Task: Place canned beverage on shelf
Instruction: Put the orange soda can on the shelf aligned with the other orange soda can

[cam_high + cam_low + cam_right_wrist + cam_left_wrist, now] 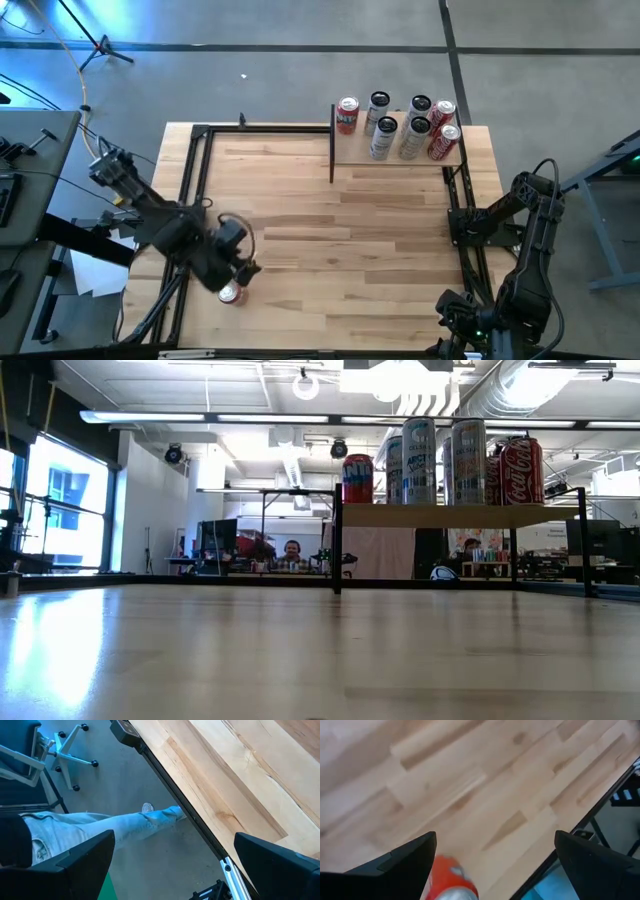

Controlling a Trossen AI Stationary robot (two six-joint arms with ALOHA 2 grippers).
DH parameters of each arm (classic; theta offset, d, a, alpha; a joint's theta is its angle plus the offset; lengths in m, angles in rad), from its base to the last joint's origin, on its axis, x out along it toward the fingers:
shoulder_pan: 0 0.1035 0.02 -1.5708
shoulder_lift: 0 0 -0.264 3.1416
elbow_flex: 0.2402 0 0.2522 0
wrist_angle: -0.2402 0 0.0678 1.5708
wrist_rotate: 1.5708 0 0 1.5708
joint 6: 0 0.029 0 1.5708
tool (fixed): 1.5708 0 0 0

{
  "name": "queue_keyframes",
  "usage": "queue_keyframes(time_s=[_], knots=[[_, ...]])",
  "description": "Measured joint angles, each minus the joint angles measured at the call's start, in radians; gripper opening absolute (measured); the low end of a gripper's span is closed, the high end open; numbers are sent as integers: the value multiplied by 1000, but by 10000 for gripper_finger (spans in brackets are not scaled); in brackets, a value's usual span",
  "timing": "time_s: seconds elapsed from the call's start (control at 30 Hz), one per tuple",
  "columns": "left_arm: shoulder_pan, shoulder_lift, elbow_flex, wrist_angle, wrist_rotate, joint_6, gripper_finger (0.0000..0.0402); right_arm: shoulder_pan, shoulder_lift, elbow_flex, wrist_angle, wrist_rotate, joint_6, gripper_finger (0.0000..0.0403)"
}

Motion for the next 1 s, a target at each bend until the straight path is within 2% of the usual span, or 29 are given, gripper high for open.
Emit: queue_keyframes(time_s=[0.23,0.53,0.77,1.0], knots=[[-127,72,-6,0,18,-238,383,0,0,0,0,0,0,399],[-183,167,-6,-6,135,-469,383,0,0,0,0,0,0,399],[-184,205,-3,-52,164,-569,383,0,0,0,0,0,0,399],[-182,209,5,-44,170,-563,383,0,0,0,0,0,0,399]])
